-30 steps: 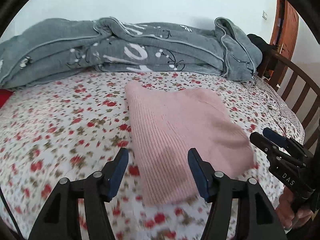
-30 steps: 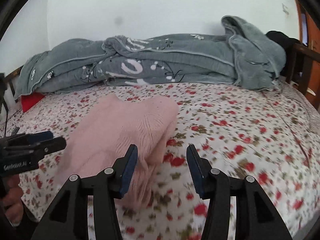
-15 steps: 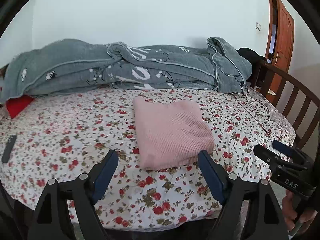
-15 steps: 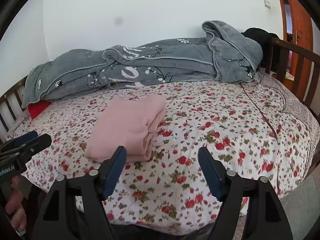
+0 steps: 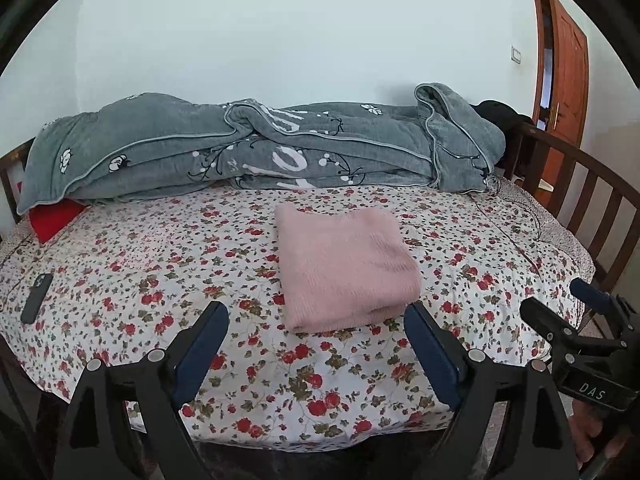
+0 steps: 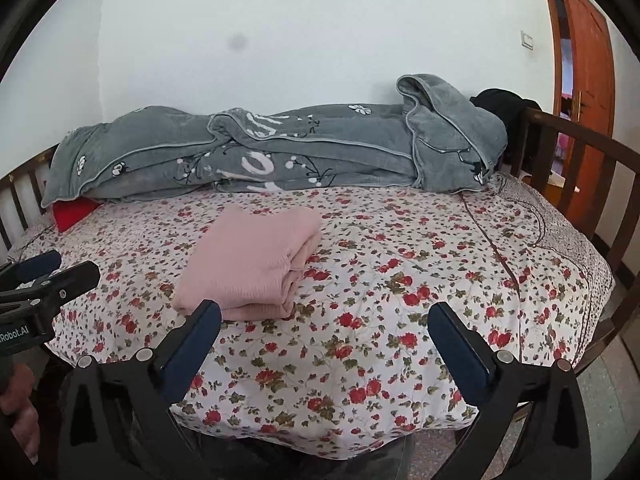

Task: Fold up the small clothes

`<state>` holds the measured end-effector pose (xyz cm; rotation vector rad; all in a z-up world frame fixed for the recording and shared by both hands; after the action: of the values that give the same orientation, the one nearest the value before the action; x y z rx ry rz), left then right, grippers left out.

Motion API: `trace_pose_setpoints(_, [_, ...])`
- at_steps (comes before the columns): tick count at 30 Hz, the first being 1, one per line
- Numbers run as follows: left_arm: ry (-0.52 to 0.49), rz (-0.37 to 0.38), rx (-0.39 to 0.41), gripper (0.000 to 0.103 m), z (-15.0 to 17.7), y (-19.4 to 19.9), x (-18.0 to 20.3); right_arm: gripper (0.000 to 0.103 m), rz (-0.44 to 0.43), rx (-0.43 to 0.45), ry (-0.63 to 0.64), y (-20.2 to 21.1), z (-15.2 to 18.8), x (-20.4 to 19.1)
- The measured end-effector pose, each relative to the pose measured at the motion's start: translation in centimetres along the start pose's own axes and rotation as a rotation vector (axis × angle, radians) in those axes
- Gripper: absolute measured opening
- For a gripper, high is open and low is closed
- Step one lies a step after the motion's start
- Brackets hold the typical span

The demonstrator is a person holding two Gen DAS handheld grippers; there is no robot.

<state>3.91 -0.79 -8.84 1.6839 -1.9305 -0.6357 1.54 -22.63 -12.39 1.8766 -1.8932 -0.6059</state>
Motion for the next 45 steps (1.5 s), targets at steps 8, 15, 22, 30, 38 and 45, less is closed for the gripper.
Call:
trace_pose_setpoints(8, [0.003,0.003,-0.002,0.089,-0.01,0.01,-0.01,0.101,-0.008,-0.013,0.001,0.11,0.17,-0.11])
trace_pose_setpoints(15, [0.009,0.0,0.005,0.09,-0.2,0.23,0.0,0.101,-0.009,-0.013,-0.003,0.15,0.12,0.01])
trace_pose_setpoints(22, [0.007,-0.002,0.008,0.09,-0.23,0.26,0.1,0.101,-0.012,-0.015,-0.021,0.27,0.14,0.19])
trace_pose_setpoints(30, [0.007,-0.006,0.01,0.091,-0.18,0.37,0.0,0.101,-0.005,-0.009,-0.025,0.46,0.13,0.34])
trace_pose_setpoints(38, [0.005,-0.01,0.01,0.091,-0.27,0.39,-0.11,0.101,-0.004,-0.003,-0.026,0.58,0.03,0.45])
trace_pose_setpoints(45, [0.005,-0.01,0.012,0.091,-0.39,0.43,-0.19,0.101,-0.003,0.002,-0.026,0.7,-0.08,0.34])
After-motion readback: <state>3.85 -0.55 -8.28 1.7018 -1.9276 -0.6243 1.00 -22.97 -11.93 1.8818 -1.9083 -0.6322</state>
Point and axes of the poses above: each gripper's, at about its wrist camera, not at the fingertips, and y roughly against the way its jaws point, x to its right, z to its underside, the point moved 10 cm from there along -y, roughly the way its jaws point, and after that the axes turned 2 degrees about -x, right-handed, at the moved point
